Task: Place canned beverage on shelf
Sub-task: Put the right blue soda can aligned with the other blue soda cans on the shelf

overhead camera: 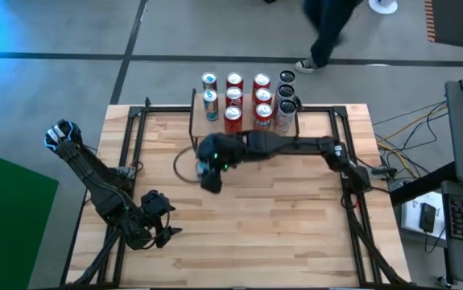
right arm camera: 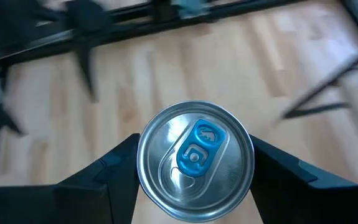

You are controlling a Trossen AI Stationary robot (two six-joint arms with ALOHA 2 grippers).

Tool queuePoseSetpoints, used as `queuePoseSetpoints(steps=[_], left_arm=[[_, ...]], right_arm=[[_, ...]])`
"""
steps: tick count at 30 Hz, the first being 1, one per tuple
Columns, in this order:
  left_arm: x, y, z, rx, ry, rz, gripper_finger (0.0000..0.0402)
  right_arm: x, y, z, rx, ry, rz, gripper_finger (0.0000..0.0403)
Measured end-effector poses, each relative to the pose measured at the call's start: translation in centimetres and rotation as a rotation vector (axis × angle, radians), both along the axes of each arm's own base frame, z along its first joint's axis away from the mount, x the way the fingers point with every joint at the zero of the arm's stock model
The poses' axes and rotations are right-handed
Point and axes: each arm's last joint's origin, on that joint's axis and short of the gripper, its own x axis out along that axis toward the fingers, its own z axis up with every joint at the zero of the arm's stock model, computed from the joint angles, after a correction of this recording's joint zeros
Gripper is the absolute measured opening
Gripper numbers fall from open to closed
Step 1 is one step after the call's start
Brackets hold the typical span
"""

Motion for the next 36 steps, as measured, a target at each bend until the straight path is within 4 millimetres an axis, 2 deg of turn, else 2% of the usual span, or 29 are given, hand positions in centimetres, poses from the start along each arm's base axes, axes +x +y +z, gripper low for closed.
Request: queuePoseSetpoints(steps=[3, 6, 14, 21, 28, 36], left_arm=[[0.0, 0.0, 0.0, 0.000, 0.000, 0.000, 0.0382], [0.0, 0.0, 0.0, 0.006, -0.008, 0.007, 0.0382], [0.5, 0.8, 0.6, 0.136, -0.157, 0.133, 0.0382], [1.9, 1.5, 2.8, 0.238, -0.237, 0.169, 0.0382], [3.4, 2.6, 5.1, 0.297, -0.256, 0.183, 0.0382], [4.6, 4.2, 5.6, 0.343, -0.244, 0.254, 0.0382]], right_arm=[[-0.3, -1.6, 0.5, -0.004, -0.005, -0.047, 0.0231], [-0.6, -2.1, 0.9, 0.001, -0.020, -0.074, 0.0231], [-0.7, -2.0, 1.2, 0.123, -0.032, -0.183, 0.0231], [-1.9, -2.0, 3.3, 0.168, -0.095, -0.257, 0.0231], [-2.1, -1.4, 3.7, 0.180, -0.108, -0.248, 0.0231], [-2.2, -0.1, 3.9, 0.224, -0.108, -0.242, 0.0231]])
